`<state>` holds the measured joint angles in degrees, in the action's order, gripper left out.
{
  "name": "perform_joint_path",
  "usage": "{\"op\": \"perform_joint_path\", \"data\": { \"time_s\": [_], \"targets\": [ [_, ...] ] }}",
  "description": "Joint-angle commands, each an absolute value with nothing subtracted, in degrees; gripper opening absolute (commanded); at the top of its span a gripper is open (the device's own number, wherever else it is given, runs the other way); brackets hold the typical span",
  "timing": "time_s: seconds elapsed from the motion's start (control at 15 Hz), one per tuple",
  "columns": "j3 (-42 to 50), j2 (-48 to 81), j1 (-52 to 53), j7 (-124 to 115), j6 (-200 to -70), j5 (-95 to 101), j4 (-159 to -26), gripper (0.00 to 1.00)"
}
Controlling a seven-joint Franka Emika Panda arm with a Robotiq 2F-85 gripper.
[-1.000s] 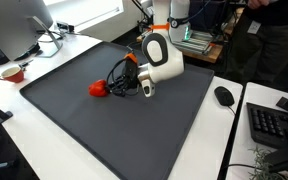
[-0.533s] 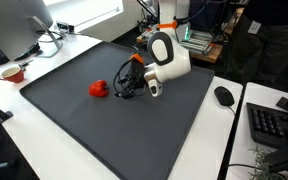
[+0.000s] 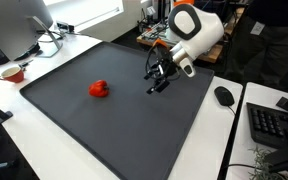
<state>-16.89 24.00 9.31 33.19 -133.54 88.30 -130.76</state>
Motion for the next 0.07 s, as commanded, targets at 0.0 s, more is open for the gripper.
{"op": "perform_joint_path", "data": {
  "time_s": [0.0],
  "targets": [
    [-16.33,21.13,10.60,33.43,-137.10,87.97,-132.63,1.00]
  ]
}}
